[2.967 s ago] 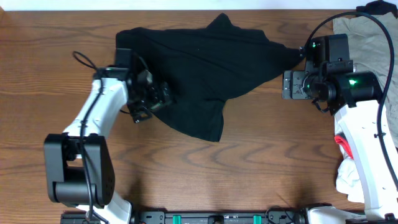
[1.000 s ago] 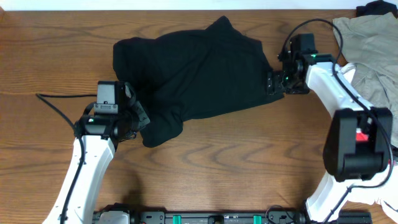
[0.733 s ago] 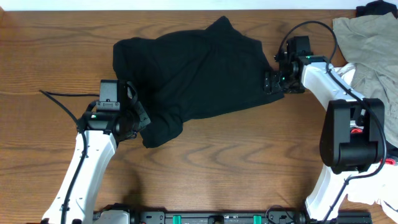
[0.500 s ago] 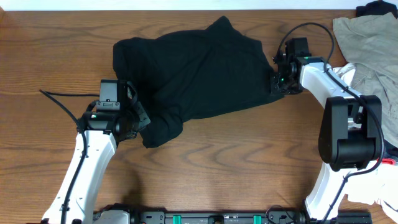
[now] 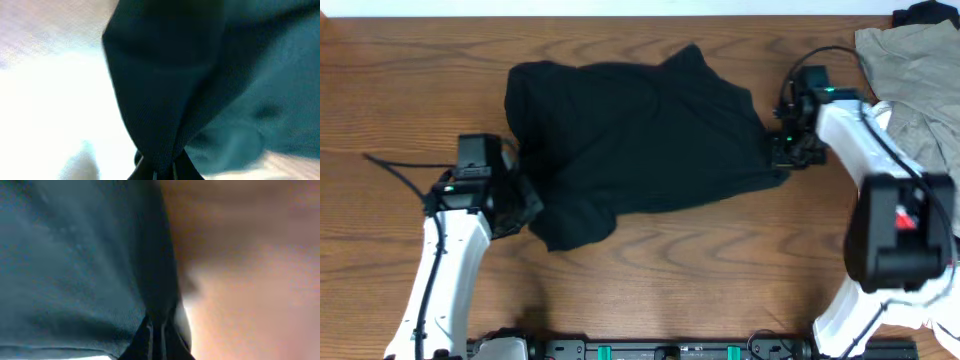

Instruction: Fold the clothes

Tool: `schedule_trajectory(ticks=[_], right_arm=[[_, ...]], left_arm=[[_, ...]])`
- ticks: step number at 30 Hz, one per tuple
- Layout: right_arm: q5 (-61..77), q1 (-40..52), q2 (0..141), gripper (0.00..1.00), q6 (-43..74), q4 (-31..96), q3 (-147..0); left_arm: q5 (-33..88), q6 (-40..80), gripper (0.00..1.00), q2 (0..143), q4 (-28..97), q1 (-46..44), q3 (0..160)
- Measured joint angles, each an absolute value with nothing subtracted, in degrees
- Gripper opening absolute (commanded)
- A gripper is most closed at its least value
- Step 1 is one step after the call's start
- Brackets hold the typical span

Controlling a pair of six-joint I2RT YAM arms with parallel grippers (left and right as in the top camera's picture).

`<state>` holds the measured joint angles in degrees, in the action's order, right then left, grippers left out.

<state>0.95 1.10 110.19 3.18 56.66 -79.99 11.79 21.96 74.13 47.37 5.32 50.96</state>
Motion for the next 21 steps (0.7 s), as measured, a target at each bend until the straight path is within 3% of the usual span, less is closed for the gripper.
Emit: schedule_trajectory(ticks=[6,10,11,12,15,21], right_arm=[[-1.13,-2.13,97.03,0.01,3.81,68.47,-80.07],[-1.1,-3.18,93.6,0.01,3.92,75.59,-80.09],[-1.13,-3.25,93.56,0.02,3.95,76.66,-80.09],[-1.1,-3.31,93.58,0.05,3.97,77.82,-80.07],[-1.93,-3.33,93.58,0.2,4.27,80.42,-80.07],[-3.4,-3.42,93.58,0.29,4.51,80.27,-80.07]], left_arm=[[12.12,18.13,0.06,74.13,51.07,12.16,51.79],[13.08,16.99,0.09,74.11,51.33,14.48,51.86],[13.17,16.82,0.15,74.11,51.31,14.61,51.86],[13.17,16.53,0.26,74.11,51.33,14.66,51.86],[12.88,16.01,0.35,74.08,51.18,14.98,51.88],[12.43,15.99,0.36,74.06,50.94,15.18,51.9]])
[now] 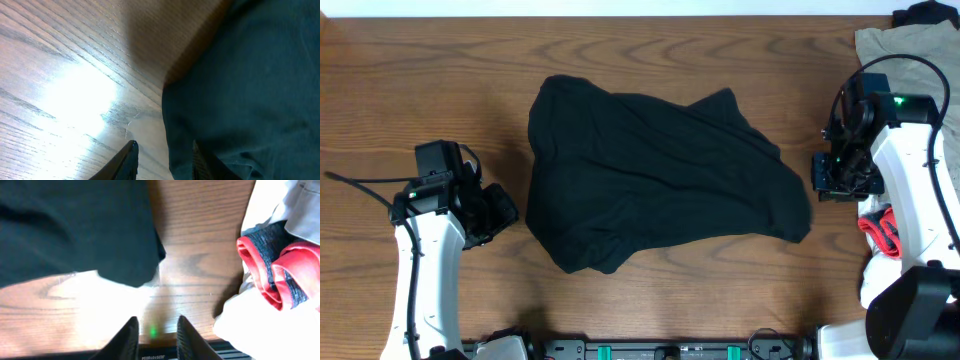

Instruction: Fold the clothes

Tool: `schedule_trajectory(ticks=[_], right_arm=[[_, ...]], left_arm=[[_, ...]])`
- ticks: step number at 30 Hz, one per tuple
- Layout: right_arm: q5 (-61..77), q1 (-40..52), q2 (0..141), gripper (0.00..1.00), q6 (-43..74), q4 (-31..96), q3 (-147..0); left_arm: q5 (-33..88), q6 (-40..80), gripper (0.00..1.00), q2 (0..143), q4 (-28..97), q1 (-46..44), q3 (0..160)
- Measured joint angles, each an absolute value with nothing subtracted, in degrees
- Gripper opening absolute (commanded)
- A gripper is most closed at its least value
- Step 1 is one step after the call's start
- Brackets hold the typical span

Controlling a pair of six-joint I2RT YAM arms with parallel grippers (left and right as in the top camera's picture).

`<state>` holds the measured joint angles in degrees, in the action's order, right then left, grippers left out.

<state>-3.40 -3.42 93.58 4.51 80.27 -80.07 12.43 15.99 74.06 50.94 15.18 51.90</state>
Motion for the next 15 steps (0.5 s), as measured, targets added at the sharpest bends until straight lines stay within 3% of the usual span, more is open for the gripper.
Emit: schedule_trajectory(ticks=[6,11,15], right_arm=[[-3.7,-3.42,93.58,0.29,4.45,79.7,-80.07],[-0.91,-3.4,93.58,0.17,3.79,74.0,-80.05],[11.77,-2.79,93.58,0.39,-1.96,61.08,-80.01]], left_arm=[[13.78,15.99,0.37,74.04,49.98,15.18,52.51],[19.25,15.94,0.38,74.04,43.88,15.18,52.88],[22.04,15.22,0.38,74.06,32.99,14.48,53.21]])
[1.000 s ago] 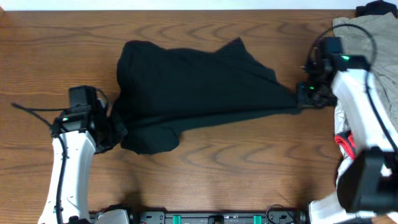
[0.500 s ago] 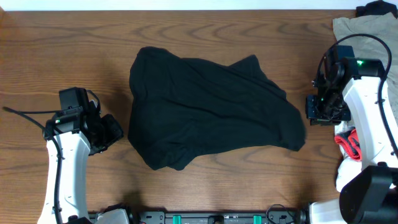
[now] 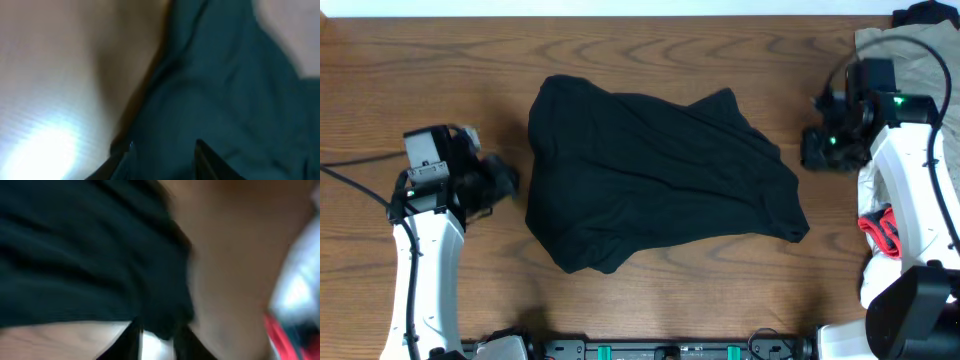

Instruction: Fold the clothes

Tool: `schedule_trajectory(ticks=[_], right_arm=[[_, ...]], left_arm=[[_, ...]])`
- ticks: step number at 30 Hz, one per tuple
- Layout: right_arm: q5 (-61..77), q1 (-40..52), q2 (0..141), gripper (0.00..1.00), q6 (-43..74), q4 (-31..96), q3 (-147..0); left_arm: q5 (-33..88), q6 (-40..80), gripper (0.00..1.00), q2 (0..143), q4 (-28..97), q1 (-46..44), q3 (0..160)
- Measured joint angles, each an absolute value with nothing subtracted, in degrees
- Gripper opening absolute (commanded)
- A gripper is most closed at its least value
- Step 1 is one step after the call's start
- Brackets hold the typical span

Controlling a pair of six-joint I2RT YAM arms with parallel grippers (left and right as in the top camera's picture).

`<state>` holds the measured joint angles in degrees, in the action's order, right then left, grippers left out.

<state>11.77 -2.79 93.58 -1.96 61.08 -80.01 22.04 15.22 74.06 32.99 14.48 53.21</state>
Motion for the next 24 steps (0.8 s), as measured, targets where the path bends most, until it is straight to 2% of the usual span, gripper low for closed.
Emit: schedule_trajectory(ticks=[2,4,6,10,14,17,24], right_arm=[[15.49,-1.32,93.58,0.56,-4.01,53.15,-80.03],[16.05,0.71,93.6,0.67,-4.29,45.82,-80.07],[16.1,2.72,94.17,0.76,-3.84,38.37,-80.07],[17.56,4.45,98.72,0.85,-1.74,27.92,-80.47],[19.9,4.47,108.79,0.92,-0.82,24.14,-81.95],[20.62,4.47,116.77,0.93,-0.45,23.59,-84.53],[21.3,4.54,127.17,0.88,-0.21,23.49,-91.92]], left_arm=[[22.81,14.83,0.38,74.43,28.99,13.02,53.89],[23.57,14.61,0.38,76.2,27.42,11.18,56.14],[24.01,14.5,0.39,79.42,27.27,9.54,59.48],[24.4,14.09,0.39,87.68,28.03,7.75,66.61],[24.58,13.69,0.39,94.32,27.94,7.66,70.37],[24.71,13.61,0.39,97.6,27.73,7.64,71.18],[24.71,13.43,0.39,101.65,28.03,6.48,71.2]])
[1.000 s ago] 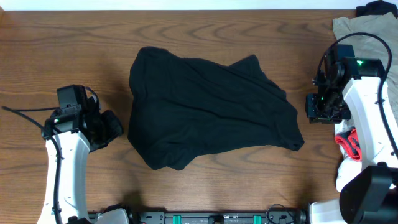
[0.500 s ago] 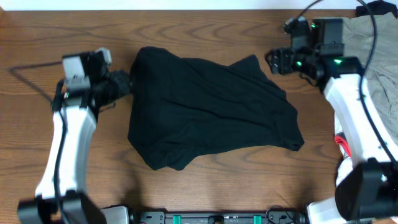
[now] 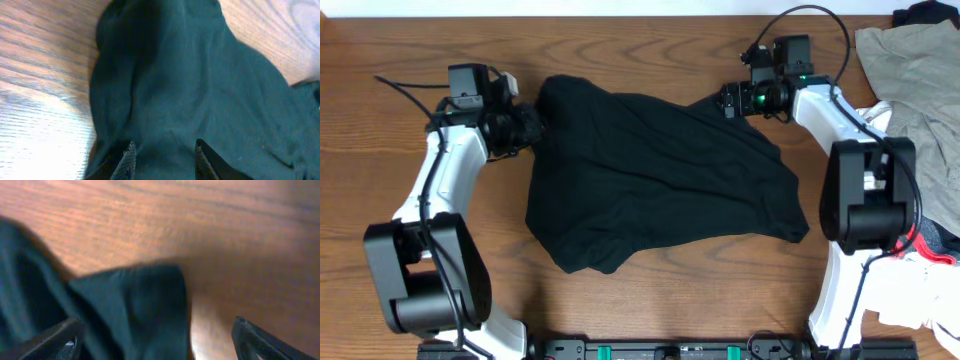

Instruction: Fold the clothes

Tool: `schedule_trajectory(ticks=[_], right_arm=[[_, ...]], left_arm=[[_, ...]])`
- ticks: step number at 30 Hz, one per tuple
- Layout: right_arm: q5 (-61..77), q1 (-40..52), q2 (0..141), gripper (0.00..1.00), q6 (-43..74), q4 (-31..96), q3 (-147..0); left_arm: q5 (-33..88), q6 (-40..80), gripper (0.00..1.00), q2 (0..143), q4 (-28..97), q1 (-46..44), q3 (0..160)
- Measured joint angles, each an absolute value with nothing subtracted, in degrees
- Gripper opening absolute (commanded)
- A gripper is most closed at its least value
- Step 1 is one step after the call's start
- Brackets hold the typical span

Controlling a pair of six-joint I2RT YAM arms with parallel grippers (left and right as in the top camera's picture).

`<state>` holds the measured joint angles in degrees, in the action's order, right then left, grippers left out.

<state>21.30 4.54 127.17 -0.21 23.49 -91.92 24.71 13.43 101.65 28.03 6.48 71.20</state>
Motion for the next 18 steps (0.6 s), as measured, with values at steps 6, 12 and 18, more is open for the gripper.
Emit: schedule_trajectory(ticks=[6,12,18], right_arm=[[21.76,5.23,127.96,0.84,0.25,23.86,-93.08],[22.5,7.62,131.11,0.67,-0.19,23.38,-94.39],[21.63,8.54,132.11,0.01,0.43,24.14,-94.78]], left_arm=[[24.71,13.43,0.4,101.75,28.03,5.72,71.2],[24.71,13.37,0.45,101.75,28.23,5.72,71.2],[24.71,13.39,0.45,101.75,28.69,5.72,71.2]])
